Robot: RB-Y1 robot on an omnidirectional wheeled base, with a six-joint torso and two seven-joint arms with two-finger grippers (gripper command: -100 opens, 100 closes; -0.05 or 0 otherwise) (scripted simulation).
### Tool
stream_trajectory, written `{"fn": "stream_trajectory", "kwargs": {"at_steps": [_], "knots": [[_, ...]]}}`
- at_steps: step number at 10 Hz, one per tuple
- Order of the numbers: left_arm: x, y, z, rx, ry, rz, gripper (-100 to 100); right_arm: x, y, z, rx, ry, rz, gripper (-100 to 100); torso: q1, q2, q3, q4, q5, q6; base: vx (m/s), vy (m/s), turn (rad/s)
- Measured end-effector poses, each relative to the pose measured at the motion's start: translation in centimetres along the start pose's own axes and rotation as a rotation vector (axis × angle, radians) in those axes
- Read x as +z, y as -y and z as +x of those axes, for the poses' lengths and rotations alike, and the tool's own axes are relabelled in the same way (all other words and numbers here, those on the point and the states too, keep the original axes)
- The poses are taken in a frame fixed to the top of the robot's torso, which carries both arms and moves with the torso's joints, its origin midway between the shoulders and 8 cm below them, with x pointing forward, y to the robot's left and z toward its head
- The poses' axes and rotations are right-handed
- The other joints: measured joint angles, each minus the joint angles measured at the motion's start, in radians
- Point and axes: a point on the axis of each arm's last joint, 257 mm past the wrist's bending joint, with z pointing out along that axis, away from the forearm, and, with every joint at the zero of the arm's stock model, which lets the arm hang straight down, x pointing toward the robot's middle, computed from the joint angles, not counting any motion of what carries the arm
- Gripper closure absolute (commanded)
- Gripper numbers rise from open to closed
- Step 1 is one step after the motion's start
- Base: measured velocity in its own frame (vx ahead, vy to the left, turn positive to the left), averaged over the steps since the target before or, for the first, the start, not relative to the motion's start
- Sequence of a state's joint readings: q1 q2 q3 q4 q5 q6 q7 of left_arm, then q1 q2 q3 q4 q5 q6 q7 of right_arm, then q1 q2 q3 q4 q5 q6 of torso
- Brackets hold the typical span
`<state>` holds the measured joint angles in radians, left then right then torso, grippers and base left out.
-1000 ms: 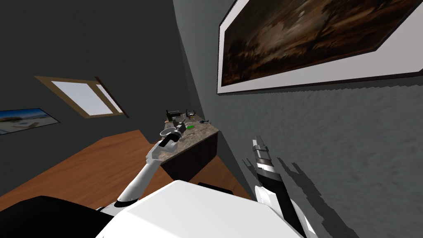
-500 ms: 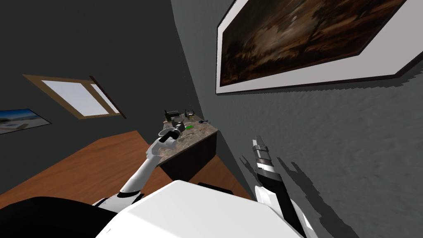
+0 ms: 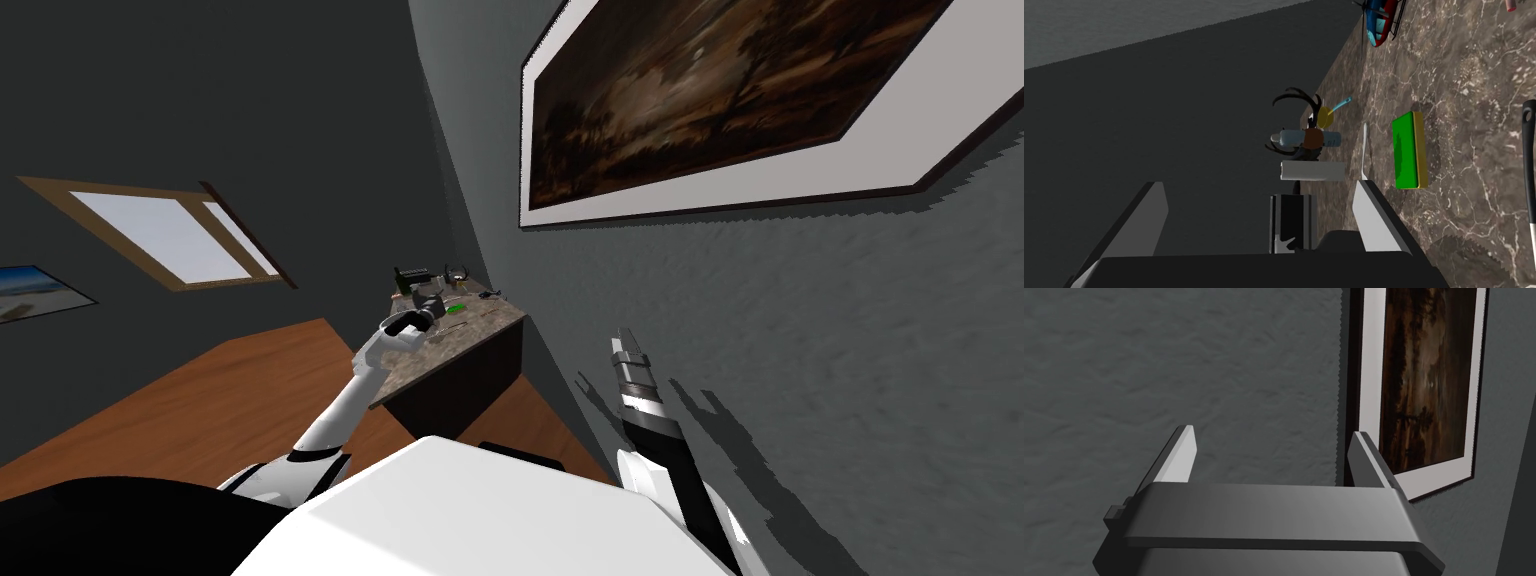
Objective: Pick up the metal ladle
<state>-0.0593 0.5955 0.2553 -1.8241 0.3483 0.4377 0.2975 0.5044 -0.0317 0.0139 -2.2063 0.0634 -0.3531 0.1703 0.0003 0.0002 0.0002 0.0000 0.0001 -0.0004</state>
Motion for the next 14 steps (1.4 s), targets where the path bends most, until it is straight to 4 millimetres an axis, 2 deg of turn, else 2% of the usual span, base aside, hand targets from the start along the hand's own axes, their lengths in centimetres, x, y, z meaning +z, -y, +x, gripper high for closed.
{"fn": "stream_trajectory", "kwargs": {"at_steps": [6, 8, 14], "knots": [[1.4, -2.1, -3.7, -0.099, 0.074, -0.152, -100, 0.0, 0.0, 0.0, 0.000, 0.000, 0.000, 0, 0.001, -0.001, 0.000, 0.000, 0.000, 0.000, 0.001, 0.009, -0.041], [1.7, -3.5, -4.8, -0.143, 0.102, -0.212, -100, 0.0, 0.0, 0.0, 0.000, 0.000, 0.000, 0, 0.002, -0.001, -0.001, 0.000, 0.000, 0.000, 0.008, 0.022, -0.051], [1.5, -6.5, -7.0, -0.252, 0.173, -0.368, -100, 0.0, 0.0, 0.0, 0.000, 0.000, 0.000, 0, 0.002, -0.001, -0.001, 0.000, 0.001, 0.000, 0.010, 0.019, -0.039]]}}
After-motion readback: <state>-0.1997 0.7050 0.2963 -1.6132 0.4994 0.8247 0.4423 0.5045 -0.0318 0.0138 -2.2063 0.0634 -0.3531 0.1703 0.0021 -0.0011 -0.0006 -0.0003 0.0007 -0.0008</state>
